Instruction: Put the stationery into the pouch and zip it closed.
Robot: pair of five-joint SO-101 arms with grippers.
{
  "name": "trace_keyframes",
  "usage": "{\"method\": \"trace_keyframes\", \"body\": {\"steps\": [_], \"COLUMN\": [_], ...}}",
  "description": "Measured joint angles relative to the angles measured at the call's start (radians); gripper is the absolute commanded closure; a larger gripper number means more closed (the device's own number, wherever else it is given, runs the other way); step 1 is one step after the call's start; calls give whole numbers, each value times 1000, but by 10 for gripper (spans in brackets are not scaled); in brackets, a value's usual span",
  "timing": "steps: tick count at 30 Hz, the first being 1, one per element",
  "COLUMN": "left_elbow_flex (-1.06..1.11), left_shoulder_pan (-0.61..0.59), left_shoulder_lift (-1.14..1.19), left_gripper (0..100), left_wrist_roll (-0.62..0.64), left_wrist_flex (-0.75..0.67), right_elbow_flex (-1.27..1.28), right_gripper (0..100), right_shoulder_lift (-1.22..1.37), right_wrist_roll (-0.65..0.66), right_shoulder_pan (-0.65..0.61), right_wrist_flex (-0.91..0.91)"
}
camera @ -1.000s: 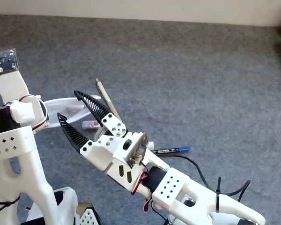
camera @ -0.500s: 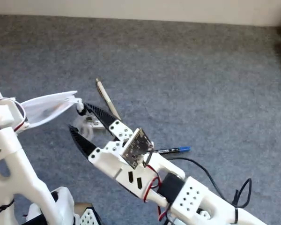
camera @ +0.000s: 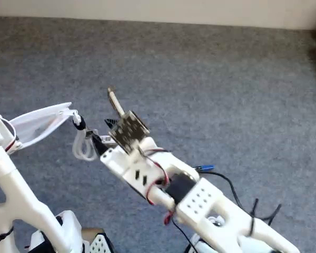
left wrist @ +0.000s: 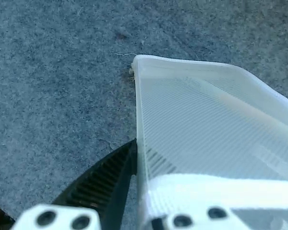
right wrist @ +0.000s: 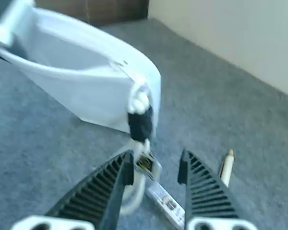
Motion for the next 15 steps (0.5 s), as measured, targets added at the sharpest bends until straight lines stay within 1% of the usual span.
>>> {"method": "trace_keyframes", "body": {"steps": [3, 6, 8, 15], "left_elbow_flex": [9, 9, 9, 9], "left_shoulder_pan": [0, -2, 0, 0], "left_shoulder_lift": [0, 0, 0, 0], "left_gripper": [995, 995, 995, 995], "left_wrist_roll": [0, 0, 0, 0], "left_wrist_flex": [0, 0, 0, 0], "right_elbow_flex": [-58, -124, -170, -299], "right_gripper": [868, 868, 868, 868], "right_shoulder_lift": [126, 239, 316, 583], "right_wrist_roll": [-6, -63, -78, -86], "right_shoulder_pan": [35, 74, 95, 126], "right_wrist_flex": [0, 0, 0, 0]}}
